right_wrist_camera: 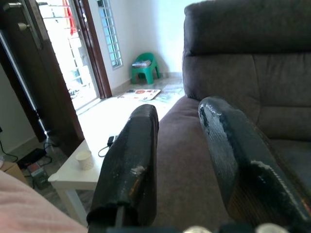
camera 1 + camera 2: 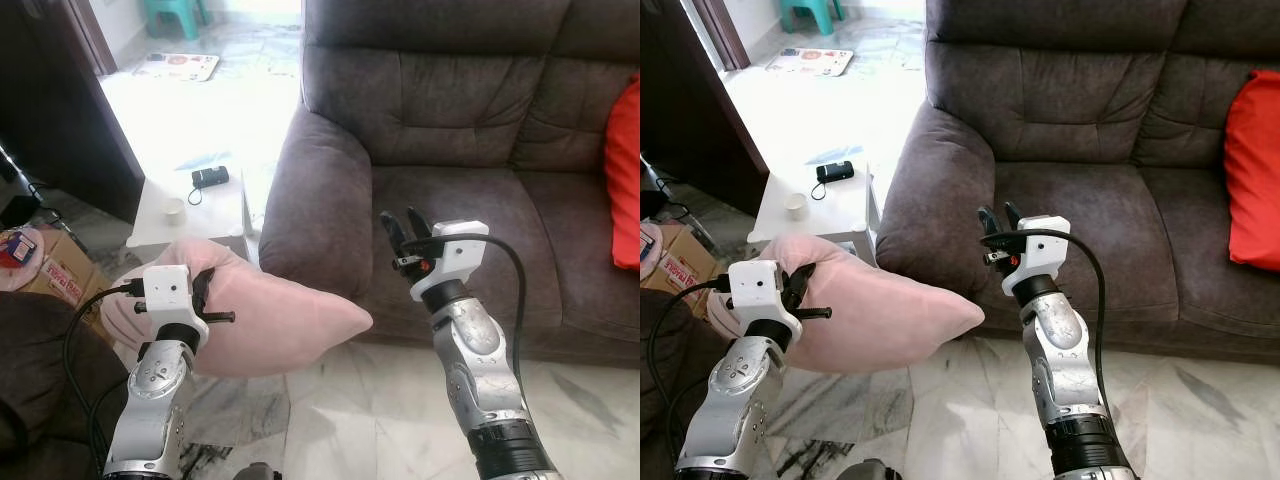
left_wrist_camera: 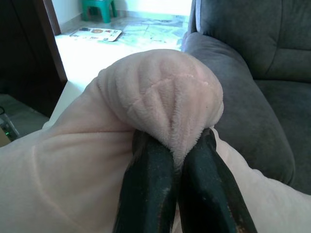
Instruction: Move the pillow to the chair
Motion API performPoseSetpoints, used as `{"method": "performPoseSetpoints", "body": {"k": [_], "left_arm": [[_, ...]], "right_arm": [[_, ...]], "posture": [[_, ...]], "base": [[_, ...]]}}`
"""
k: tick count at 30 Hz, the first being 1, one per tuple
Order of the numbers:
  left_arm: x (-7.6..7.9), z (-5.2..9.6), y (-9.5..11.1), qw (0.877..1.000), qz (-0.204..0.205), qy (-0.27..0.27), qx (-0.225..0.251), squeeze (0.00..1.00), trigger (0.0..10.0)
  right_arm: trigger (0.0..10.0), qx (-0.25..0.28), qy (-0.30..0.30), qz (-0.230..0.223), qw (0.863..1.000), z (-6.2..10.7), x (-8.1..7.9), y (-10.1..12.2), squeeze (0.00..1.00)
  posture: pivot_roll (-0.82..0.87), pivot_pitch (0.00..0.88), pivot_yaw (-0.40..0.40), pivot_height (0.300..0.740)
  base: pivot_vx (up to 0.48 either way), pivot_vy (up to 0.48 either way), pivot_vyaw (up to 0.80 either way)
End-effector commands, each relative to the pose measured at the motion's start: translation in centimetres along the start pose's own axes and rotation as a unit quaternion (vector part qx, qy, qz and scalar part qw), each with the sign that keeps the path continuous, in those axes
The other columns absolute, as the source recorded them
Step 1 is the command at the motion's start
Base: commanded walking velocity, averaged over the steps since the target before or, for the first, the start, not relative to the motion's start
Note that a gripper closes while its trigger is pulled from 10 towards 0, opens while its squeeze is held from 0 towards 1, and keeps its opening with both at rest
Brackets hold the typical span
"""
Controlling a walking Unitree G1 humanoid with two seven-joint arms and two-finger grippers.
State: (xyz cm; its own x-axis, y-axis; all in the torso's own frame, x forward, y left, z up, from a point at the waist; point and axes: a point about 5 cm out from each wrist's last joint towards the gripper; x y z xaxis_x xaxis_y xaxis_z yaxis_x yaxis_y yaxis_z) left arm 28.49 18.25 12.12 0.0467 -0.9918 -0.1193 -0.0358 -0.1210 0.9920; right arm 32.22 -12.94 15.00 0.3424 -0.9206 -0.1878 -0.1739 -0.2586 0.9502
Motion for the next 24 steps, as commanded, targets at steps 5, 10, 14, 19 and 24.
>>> {"method": "performPoseSetpoints", "body": {"k": [5, 10, 14, 19, 24], "left_arm": [[-0.1, -0.4, 2.4, 0.998, -0.011, 0.004, 0.054, 0.0, 10.0], [-0.2, -0.4, 2.4, 0.998, -0.011, 0.005, 0.055, 0.0, 10.0], [-0.2, -0.5, 2.6, 0.998, -0.011, 0.005, 0.056, 0.0, 10.0], [-0.4, -0.5, 2.7, 0.998, -0.012, 0.004, 0.057, 0.0, 10.0], [-0.7, -0.5, 2.7, 0.998, -0.016, 0.006, 0.056, 0.0, 10.0]], "right_arm": [[10.0, 0.001, 0.002, -0.003, 1.0, -0.2, 0.0, 0.1, 0.0], [10.0, 0.0, 0.004, 0.0, 1.0, -0.2, 0.1, 0.0, 0.0], [10.0, -0.033, 0.042, -0.002, 0.999, -0.3, -0.4, -0.5, 0.0], [10.0, -0.115, 0.134, 0.028, 0.984, 1.2, -0.4, -2.3, 0.0], [10.0, -0.178, 0.19, 0.089, 0.961, 2.7, 0.6, -3.6, 0.0]], "posture": [[0.08, 0.051, -0.005, 0.74], [0.08, 0.05, -0.006, 0.74], [0.08, 0.051, -0.01, 0.74], [0.08, 0.053, -0.014, 0.74], [0.08, 0.051, -0.024, 0.74]], "base": [[0.0, 0.0, 0.0], [0.0, 0.0, 0.0], [0.0, 0.0, 0.0], [0.0, 0.0, 0.0], [0.0, 0.0, 0.0]]}}
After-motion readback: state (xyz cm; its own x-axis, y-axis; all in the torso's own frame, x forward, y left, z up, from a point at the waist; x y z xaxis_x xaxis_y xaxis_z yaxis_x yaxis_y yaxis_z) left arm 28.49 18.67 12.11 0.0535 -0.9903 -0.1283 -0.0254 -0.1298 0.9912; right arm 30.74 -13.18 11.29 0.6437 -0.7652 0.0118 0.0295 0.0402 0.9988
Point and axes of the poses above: a point about 5 cm out from each wrist's last joint towards the gripper, its own z axis pointing back from the gripper into the wrist, its own y axis along the axis of the wrist's last joint, x = y × z, and after that the axes turned 9 degrees about -z, right-handed
